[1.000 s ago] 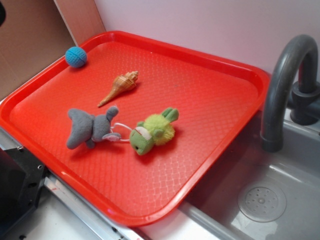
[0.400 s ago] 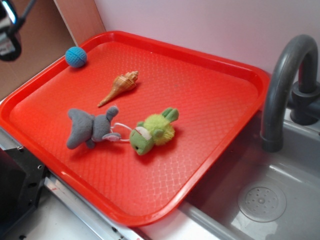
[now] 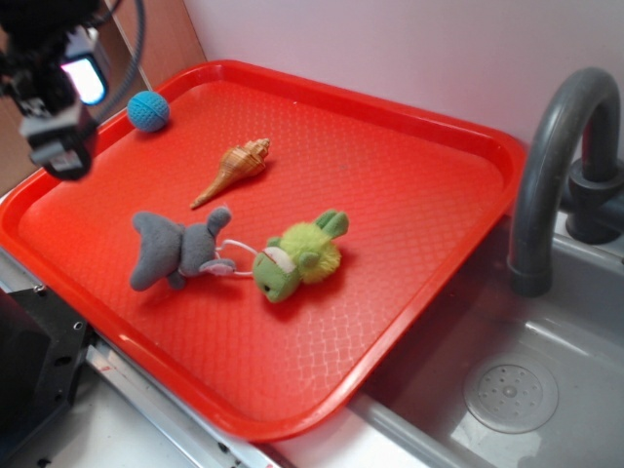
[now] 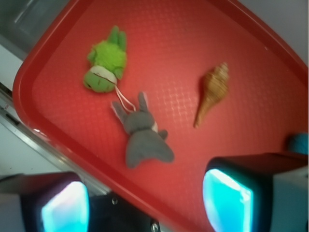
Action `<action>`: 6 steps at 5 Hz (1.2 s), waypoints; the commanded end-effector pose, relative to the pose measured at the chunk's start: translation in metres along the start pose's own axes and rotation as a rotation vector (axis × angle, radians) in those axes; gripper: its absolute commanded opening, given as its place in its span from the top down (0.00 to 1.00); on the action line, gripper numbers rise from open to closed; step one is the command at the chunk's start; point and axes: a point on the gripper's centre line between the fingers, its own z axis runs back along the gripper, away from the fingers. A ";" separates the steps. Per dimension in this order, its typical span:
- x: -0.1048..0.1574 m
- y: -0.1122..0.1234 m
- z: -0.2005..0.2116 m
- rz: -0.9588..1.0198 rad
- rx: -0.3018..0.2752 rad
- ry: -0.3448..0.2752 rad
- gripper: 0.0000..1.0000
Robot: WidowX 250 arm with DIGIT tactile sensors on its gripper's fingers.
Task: Grab the gray animal.
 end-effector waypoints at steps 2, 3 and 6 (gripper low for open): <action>0.028 -0.009 -0.083 -0.103 -0.009 0.115 0.00; 0.026 -0.015 -0.109 -0.150 -0.052 0.193 0.00; 0.004 -0.008 -0.134 -0.065 -0.015 0.349 1.00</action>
